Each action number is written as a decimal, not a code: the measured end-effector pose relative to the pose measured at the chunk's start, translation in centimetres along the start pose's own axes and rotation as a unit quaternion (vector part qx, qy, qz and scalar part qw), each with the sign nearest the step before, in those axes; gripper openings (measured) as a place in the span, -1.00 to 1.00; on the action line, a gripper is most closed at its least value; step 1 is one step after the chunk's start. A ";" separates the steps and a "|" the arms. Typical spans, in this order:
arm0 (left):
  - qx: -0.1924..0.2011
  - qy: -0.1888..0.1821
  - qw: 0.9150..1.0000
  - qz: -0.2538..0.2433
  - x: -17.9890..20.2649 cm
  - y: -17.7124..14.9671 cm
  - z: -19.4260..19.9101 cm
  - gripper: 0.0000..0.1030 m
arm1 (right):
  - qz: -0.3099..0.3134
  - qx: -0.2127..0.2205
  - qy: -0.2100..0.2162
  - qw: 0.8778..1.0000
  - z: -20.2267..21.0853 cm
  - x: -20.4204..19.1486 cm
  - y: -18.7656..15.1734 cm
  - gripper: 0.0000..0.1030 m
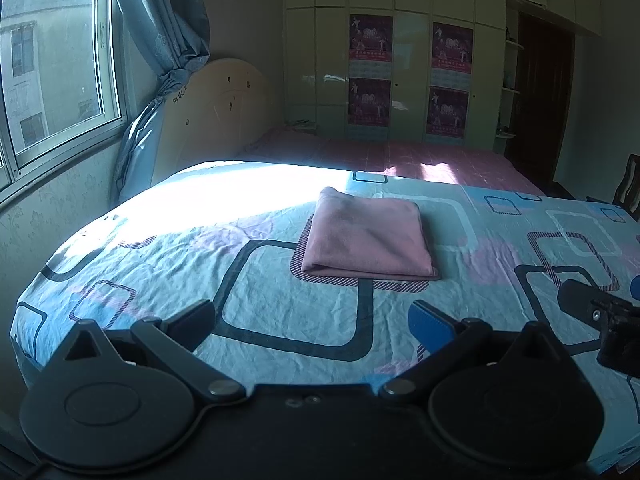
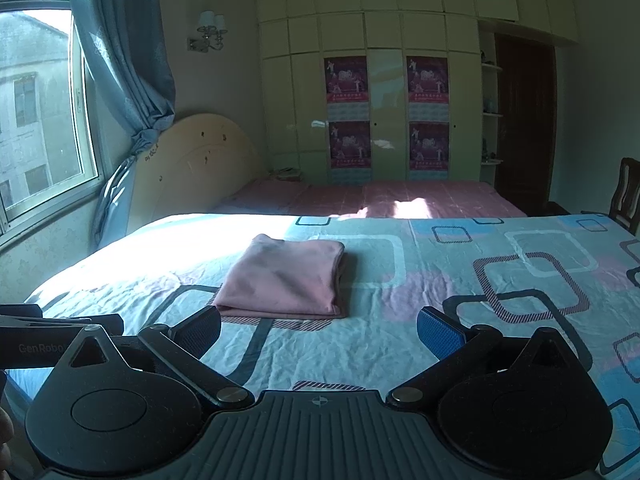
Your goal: Fold small clothes
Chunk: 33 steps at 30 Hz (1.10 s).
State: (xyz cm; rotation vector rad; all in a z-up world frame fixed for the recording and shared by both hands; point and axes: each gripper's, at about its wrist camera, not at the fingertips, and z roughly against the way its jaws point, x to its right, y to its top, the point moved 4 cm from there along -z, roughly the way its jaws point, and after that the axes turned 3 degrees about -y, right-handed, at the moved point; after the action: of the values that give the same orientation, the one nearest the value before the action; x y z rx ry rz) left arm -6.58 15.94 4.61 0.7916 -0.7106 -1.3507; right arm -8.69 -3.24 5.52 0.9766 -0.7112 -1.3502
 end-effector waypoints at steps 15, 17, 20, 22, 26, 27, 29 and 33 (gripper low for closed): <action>0.000 -0.001 1.000 0.000 0.1 0.2 -0.1 0.99 | 0.001 -0.002 -0.001 1.000 -0.3 0.1 0.0 1.00; 0.000 -0.001 1.000 -0.001 0.1 0.2 -0.1 0.99 | 0.000 -0.002 -0.001 1.000 -0.3 0.1 0.0 1.00; 0.000 -0.001 1.000 0.000 0.1 0.2 -0.1 0.99 | -0.001 -0.002 0.001 1.000 -0.2 0.1 -0.1 1.00; 0.000 -0.001 1.000 0.000 0.1 0.2 -0.1 0.99 | 0.000 -0.002 0.000 1.000 -0.2 0.1 0.0 1.00; -0.002 -0.002 1.000 -0.003 0.2 0.3 -0.3 0.99 | 0.001 -0.004 0.000 1.000 -0.4 0.2 0.0 1.00; -0.002 -0.001 1.000 -0.004 0.2 0.3 -0.4 0.99 | 0.001 -0.005 0.000 1.000 -0.5 0.3 0.0 1.00; -0.003 -0.002 1.000 -0.003 0.2 0.3 -0.4 0.99 | 0.001 -0.006 0.001 1.000 -0.6 0.3 0.1 1.00; -0.006 -0.005 1.000 -0.003 0.2 0.4 -0.8 0.99 | 0.001 -0.007 0.001 1.000 -0.7 0.3 0.1 1.00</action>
State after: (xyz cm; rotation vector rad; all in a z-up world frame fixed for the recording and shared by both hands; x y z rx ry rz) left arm -5.70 15.80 4.52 0.7777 -0.7070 -1.3637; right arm -8.05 -3.43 5.25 0.9661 -0.7009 -1.3509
